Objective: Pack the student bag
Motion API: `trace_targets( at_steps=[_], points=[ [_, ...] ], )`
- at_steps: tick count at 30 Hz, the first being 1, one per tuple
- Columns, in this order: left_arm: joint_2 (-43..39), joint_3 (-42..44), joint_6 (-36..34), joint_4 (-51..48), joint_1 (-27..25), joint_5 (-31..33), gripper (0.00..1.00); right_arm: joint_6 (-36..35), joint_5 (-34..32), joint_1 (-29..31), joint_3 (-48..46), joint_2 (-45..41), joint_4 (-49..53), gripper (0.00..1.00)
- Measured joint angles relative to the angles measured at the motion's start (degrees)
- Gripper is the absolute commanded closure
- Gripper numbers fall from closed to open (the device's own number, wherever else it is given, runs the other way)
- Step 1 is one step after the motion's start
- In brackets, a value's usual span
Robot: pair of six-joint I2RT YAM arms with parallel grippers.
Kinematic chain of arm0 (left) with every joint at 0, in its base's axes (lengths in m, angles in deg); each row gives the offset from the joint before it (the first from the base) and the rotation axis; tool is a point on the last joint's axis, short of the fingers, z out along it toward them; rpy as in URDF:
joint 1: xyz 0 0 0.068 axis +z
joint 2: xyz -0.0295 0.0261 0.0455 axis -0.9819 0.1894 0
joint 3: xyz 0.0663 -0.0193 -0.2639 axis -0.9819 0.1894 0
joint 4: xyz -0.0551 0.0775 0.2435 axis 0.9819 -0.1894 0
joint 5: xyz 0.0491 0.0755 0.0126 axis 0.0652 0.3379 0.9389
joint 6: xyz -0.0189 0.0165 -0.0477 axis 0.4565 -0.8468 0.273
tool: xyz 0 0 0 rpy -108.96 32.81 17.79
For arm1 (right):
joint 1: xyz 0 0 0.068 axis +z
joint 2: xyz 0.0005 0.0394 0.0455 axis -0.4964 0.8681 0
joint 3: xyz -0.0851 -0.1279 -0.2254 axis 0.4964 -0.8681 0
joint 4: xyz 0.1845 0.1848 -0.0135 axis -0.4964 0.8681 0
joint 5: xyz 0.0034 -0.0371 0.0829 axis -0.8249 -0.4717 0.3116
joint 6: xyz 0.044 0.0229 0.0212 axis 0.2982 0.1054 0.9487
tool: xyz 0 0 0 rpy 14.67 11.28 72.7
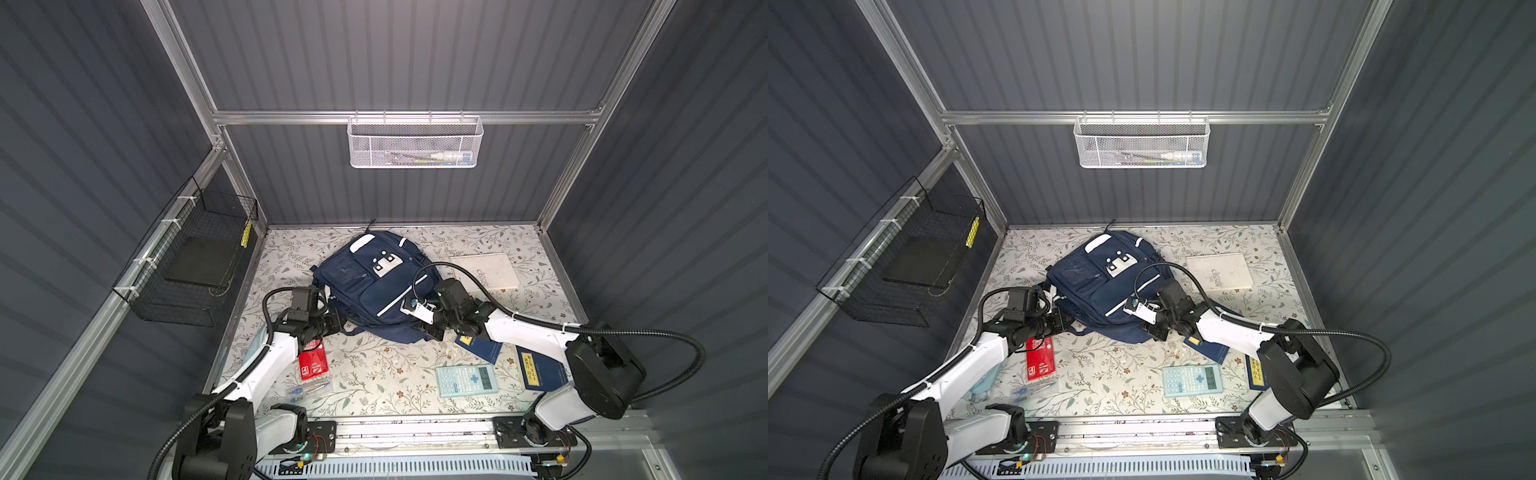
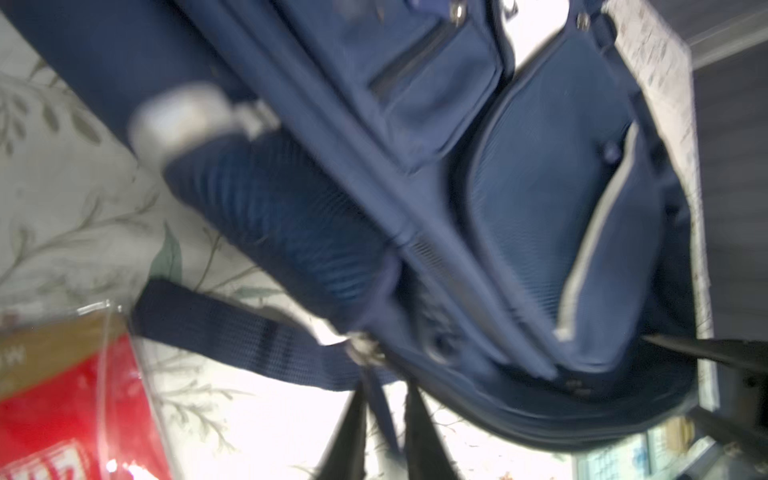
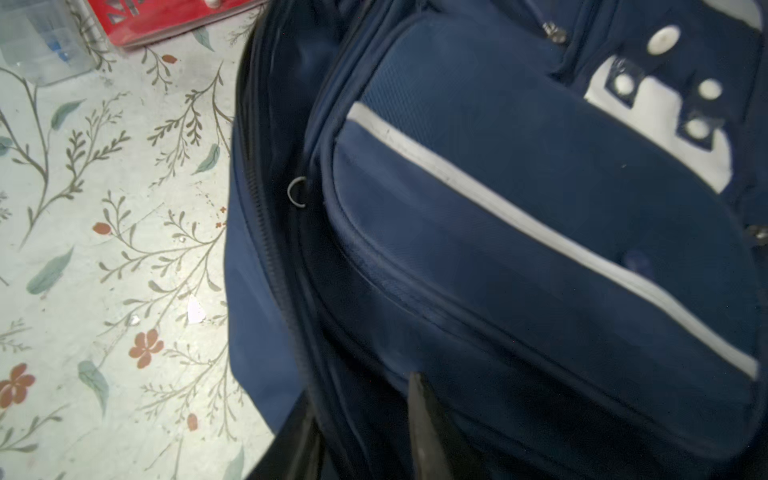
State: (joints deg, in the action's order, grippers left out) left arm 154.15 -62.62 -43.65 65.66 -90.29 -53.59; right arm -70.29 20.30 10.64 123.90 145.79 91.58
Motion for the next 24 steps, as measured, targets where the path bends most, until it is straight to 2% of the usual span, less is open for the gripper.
trace_targets(
  at_steps=[3, 4, 5, 6, 7, 10, 14, 18, 21, 24],
  points=[
    [-1.9, -0.4, 0.1, -1.3, 0.0, 0.4, 0.33, 3.9, -2.3, 0.4, -1.7, -3.4, -1.4, 0.35],
    [-2.4, -0.7, 0.4, -2.1, 0.0, 0.6, 0.26, 5.7, -3.6, 0.6, -2.4, -4.8, -2.0, 0.26],
    [-3.1, -1.4, 0.3, -3.5, 0.0, 0.9, 0.14, 7.7, -4.8, 0.6, -3.0, -6.3, -2.4, 0.07],
    [-3.9, -2.3, 0.1, -4.8, 0.0, 1.1, 0.05, 10.8, -6.5, 0.3, -3.5, -8.1, -2.8, 0.01],
    [-4.5, -3.4, 0.3, -5.9, -0.1, 1.4, 0.01, 13.5, -7.7, -0.1, -3.8, -9.5, -3.2, 0.01],
    [-4.9, -8.6, -0.2, -7.8, -2.3, 1.9, 0.00, 24.0, -10.4, -4.0, -4.4, -14.2, -3.5, 0.01],
    [-0.8, -16.7, -0.7, -6.2, -12.2, 2.6, 0.00, 37.8, -16.2, -9.3, -4.4, -19.5, 0.0, 0.01],
    [10.8, -26.3, -1.3, -2.9, -25.6, 2.6, 0.02, 49.9, -17.7, -14.6, -5.3, -24.0, 8.4, 0.01],
    [20.7, -32.8, -1.8, -0.1, -33.0, 2.4, 0.16, 56.3, -17.6, -20.4, -8.9, -28.8, 14.3, 0.01],
    [30.3, -38.7, -1.6, 2.0, -38.3, 1.7, 0.20, 60.1, -17.1, -25.4, -12.8, -32.4, 19.4, 0.01]
  ],
)
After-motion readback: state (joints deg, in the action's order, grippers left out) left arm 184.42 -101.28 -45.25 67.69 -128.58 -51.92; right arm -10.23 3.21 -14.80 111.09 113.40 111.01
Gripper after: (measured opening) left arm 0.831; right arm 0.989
